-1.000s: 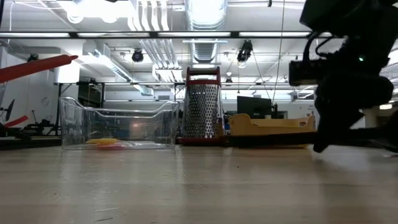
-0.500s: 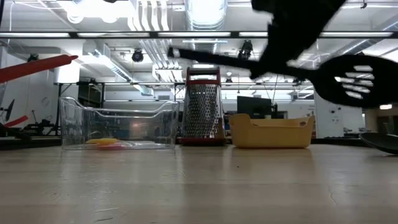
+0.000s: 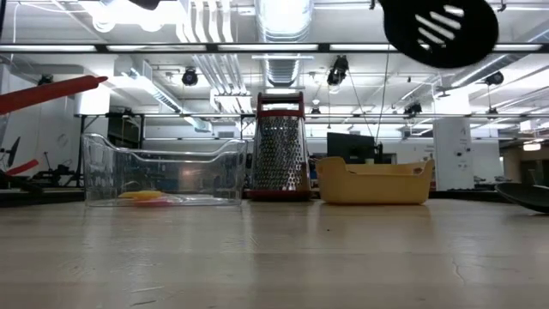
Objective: Pick & Place Kitchen Items
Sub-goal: Put the black slotted serving spoon into the bottom transparent bin
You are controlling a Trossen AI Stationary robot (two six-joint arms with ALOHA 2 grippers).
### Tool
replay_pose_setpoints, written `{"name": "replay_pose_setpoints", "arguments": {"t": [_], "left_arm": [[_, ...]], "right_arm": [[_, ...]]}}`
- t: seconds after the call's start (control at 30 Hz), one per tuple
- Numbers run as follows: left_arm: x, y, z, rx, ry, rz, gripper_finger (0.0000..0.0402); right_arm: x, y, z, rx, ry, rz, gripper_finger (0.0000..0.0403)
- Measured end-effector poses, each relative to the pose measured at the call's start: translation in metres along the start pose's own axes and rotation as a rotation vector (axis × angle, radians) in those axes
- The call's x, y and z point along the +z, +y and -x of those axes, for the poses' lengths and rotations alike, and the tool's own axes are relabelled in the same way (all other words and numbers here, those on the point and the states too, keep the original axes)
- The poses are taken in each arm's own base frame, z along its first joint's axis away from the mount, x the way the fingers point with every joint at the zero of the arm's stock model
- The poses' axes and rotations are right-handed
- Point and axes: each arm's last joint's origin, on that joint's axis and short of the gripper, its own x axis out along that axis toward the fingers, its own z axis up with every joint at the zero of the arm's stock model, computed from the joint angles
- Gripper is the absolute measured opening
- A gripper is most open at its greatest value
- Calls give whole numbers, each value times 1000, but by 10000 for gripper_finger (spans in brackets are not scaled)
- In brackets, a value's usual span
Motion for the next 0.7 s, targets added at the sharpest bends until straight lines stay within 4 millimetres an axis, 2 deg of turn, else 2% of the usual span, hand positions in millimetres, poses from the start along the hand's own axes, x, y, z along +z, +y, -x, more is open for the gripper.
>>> {"name": "replay_pose_setpoints", "arguments": {"t": [0.1,0.23,0.33,0.7], "left_arm": [[3,5,-2,64,-27,13,252],[13,9,-5,-4,-124,25,252],[20,11,-6,-72,-205,36,252],[24,27,-13,-8,-247,71,252]], "right_arm": [[10,7,4,59,-103,21,16],[14,12,-1,136,-205,23,24],[11,12,-7,144,-223,43,21],[13,9,-20,151,-281,39,20]]}}
